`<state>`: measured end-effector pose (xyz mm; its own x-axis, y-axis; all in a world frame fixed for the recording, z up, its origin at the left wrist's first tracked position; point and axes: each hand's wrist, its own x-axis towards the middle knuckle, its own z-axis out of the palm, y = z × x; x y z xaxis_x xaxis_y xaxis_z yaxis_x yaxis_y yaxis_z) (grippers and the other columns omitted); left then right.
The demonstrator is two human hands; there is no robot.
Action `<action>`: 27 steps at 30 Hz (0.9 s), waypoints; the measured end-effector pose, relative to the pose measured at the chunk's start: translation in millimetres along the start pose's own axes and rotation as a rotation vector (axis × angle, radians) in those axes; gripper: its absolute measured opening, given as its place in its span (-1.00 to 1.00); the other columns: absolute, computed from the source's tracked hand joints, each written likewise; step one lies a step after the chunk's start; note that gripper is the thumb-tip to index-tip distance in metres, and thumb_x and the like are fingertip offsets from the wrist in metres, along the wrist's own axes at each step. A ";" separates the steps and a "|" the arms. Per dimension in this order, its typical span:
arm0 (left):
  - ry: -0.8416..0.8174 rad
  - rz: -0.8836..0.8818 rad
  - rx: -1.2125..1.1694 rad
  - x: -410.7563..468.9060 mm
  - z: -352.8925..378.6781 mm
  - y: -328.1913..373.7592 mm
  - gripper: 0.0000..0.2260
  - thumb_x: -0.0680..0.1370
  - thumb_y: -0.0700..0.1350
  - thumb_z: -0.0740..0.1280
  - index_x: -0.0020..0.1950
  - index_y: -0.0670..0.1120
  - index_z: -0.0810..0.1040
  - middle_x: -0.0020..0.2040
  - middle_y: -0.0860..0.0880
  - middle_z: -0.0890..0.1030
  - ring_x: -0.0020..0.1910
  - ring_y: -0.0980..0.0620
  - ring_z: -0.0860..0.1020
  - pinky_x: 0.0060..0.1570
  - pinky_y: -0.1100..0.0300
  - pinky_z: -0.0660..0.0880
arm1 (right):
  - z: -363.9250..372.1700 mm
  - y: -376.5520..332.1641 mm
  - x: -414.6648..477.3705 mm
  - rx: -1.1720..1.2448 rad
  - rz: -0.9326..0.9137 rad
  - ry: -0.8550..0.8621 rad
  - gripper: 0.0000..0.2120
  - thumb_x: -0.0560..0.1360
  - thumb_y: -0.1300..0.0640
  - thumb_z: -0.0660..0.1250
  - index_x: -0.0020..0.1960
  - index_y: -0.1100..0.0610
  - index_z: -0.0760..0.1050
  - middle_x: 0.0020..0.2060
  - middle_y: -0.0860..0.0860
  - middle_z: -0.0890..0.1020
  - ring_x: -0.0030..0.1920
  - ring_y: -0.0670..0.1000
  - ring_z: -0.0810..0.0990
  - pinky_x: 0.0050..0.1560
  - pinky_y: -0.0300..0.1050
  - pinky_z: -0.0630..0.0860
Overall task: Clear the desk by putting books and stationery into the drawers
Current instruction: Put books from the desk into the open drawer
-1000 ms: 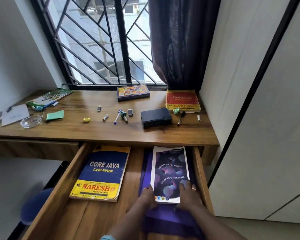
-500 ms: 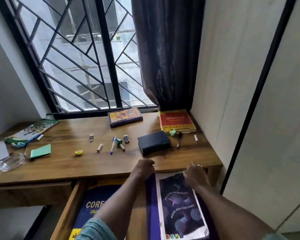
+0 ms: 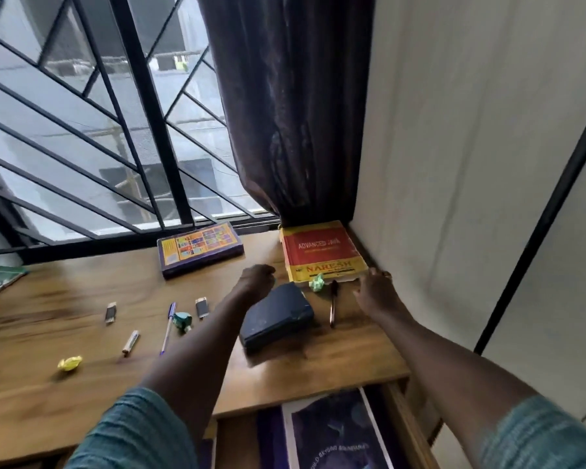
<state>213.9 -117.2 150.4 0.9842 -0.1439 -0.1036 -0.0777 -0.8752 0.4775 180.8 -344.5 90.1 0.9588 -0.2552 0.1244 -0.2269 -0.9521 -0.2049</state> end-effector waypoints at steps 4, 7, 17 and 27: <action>0.024 -0.098 -0.140 61.7 12.2 14.6 -0.70 0.60 -0.23 0.20 0.32 -0.22 0.50 0.29 -0.20 0.54 0.27 -0.16 0.51 0.24 0.10 0.43 | 22.2 4.2 57.7 0.046 0.058 -0.124 -0.50 0.55 -0.05 0.24 0.37 0.23 0.32 0.32 0.26 0.38 0.27 0.25 0.43 0.23 0.03 0.43; -0.048 -0.188 -0.204 95.8 33.8 18.8 -0.73 0.59 -0.22 0.20 0.23 -0.31 0.52 0.16 -0.24 0.58 -0.02 -0.13 0.53 -0.02 0.08 0.45 | 34.7 3.6 94.1 0.143 0.120 -0.188 -0.43 0.56 -0.05 0.22 0.46 0.21 0.19 0.39 0.27 0.31 0.36 0.24 0.37 0.30 0.04 0.38; -0.165 -0.461 -0.619 157.3 72.1 23.6 -0.73 0.60 -0.27 0.15 -0.31 -0.17 0.33 -0.30 -0.09 0.34 -0.31 0.00 0.37 -0.12 0.13 0.40 | 62.3 -2.3 170.2 0.324 0.314 -0.241 -0.25 0.41 -0.05 0.45 0.45 0.25 0.24 0.36 0.18 0.41 0.34 0.15 0.41 0.26 -0.11 0.37; -0.145 -0.373 -0.843 168.3 61.5 35.6 -0.90 0.62 -0.32 0.12 -0.01 -0.24 0.41 -0.13 -0.16 0.53 0.12 -0.20 0.53 0.15 -0.12 0.47 | 58.0 10.9 177.4 1.061 0.492 -0.357 -0.66 0.44 0.42 0.34 0.21 0.33 0.48 0.19 0.18 0.56 0.11 0.15 0.55 0.03 0.03 0.51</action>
<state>367.0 -200.9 96.3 0.8880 -0.0271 -0.4591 0.4371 -0.2602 0.8609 358.3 -390.3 53.7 0.8412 -0.3299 -0.4285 -0.4863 -0.1149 -0.8662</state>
